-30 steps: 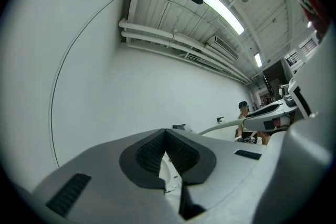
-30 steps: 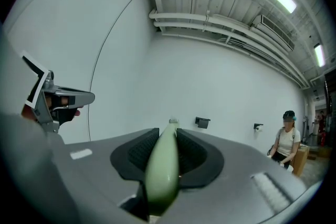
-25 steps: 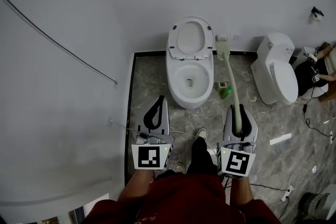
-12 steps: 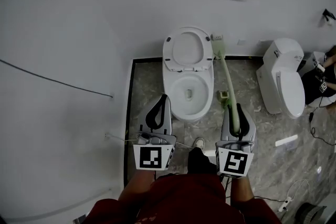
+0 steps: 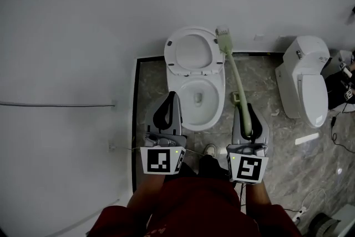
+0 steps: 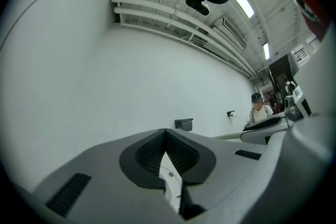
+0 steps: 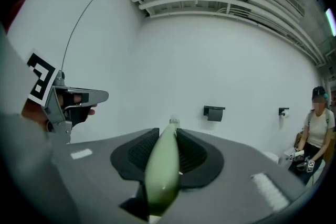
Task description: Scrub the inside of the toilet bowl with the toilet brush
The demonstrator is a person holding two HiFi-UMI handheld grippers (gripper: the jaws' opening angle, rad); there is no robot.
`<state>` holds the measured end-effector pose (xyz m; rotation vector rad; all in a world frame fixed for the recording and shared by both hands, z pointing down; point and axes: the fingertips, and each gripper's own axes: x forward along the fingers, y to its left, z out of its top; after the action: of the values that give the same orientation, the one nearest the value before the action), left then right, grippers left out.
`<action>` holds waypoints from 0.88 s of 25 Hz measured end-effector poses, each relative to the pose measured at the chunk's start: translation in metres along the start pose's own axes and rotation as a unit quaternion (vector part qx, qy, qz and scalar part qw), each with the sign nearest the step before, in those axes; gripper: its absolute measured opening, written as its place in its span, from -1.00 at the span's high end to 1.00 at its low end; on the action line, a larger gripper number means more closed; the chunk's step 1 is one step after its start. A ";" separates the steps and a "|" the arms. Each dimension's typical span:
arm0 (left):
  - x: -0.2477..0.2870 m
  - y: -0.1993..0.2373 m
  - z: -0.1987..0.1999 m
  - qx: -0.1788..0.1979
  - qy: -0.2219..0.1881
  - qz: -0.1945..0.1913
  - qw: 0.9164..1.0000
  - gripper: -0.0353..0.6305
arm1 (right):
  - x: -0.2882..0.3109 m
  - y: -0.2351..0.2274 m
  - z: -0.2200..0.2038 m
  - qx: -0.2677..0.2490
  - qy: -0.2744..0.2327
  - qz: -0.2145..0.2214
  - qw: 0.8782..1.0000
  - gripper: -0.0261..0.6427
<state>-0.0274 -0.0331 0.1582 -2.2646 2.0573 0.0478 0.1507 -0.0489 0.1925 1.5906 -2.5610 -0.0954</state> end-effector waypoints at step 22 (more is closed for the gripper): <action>0.030 0.074 -0.274 -0.043 0.090 -0.029 0.995 0.88 | 0.086 0.116 -0.269 0.017 0.207 0.074 0.975 0.58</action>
<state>-0.1065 -0.0923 0.4255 -2.4613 2.1112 -0.0766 0.0472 -0.0714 0.4793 1.2604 -2.3478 0.2671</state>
